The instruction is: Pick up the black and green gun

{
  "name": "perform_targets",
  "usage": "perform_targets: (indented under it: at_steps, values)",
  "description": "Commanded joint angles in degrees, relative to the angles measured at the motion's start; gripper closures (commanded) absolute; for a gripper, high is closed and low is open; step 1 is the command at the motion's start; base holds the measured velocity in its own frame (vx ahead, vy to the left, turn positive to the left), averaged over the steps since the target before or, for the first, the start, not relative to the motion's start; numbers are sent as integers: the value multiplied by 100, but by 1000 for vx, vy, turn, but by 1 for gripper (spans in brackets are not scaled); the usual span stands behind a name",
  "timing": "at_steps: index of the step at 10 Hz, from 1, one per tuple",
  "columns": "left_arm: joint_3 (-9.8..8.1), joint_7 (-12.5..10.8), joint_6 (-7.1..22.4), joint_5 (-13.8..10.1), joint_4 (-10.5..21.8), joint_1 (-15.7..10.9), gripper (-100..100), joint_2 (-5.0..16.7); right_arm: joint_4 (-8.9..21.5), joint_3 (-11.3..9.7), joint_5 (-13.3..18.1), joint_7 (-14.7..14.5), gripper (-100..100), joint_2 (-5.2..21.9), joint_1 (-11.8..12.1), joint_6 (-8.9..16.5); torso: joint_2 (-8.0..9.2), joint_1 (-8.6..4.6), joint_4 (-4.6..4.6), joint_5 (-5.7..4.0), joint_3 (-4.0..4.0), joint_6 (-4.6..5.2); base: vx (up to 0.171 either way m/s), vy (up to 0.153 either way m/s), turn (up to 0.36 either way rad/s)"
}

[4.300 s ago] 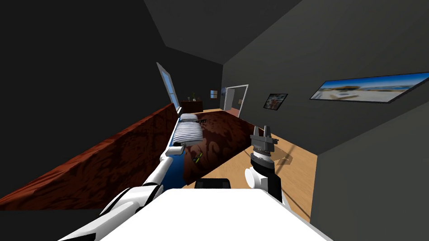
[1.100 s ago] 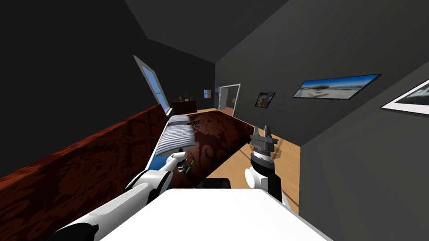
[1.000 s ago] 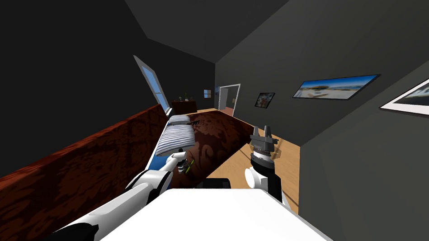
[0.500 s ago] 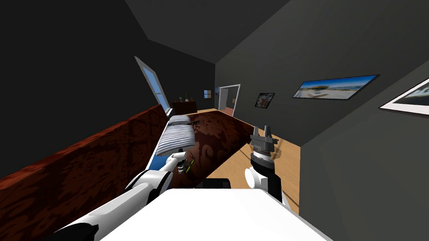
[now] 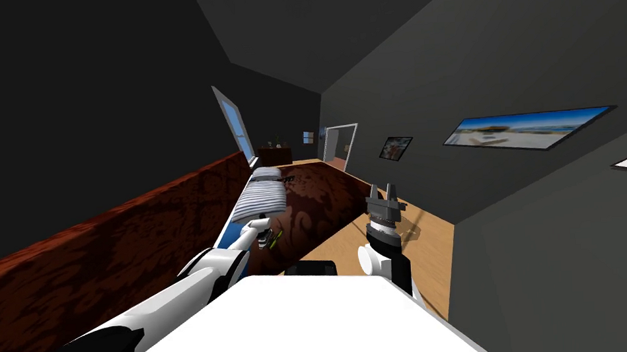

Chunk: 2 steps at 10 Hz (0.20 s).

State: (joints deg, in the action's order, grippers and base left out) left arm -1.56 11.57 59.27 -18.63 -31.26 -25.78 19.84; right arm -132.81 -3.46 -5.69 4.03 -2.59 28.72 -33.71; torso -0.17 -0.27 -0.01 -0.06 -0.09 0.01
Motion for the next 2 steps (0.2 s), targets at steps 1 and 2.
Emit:
perform_targets:
  at_steps: [1, 2]
  values:
    - [0, 0, 0, 0, 0, 0, 100, 0, 0, 0, 0, 0, 0, 0, 0, 0, 0, 0, 0, 0, 0, 0, 4, -42, 30]
    - [0, 21, 19, -4, -14, 1, 0, 7, 0, 0, 0, 0, 0, 1, -1, 0, 3, 18, 0, 5, 1, 3, 1, -9, -5]
